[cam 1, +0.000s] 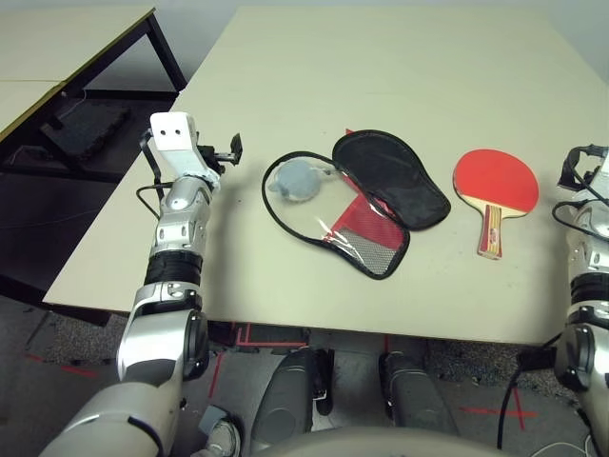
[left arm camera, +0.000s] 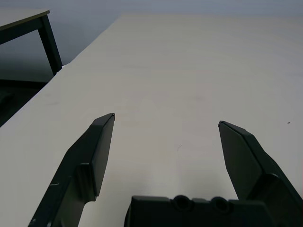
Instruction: Store the ping-pong paddle in its case and zip it.
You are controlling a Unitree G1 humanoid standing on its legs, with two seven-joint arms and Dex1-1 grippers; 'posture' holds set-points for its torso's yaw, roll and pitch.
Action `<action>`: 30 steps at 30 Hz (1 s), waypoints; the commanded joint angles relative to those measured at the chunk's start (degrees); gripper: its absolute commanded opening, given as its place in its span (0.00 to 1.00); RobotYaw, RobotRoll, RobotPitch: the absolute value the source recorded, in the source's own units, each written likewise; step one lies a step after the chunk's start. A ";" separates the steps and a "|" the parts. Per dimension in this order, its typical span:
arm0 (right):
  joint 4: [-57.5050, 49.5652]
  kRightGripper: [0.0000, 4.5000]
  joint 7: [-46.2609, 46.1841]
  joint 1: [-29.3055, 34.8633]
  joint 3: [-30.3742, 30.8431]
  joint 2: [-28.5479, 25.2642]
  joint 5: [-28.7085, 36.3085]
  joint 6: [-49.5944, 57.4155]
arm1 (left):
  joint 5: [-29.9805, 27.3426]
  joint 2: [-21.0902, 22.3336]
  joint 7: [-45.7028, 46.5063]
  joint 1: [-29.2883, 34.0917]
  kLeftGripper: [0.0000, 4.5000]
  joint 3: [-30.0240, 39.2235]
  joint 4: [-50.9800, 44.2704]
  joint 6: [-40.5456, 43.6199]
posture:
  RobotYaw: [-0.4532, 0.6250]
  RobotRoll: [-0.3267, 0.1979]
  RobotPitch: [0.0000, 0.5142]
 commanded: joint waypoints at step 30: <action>-51.94 0.99 5.57 -3.63 4.76 -2.99 24.35 102.72 | 1.14 0.12 -45.59 -17.39 1.00 -20.60 -1.26 14.30 | 0.37 0.62 0.22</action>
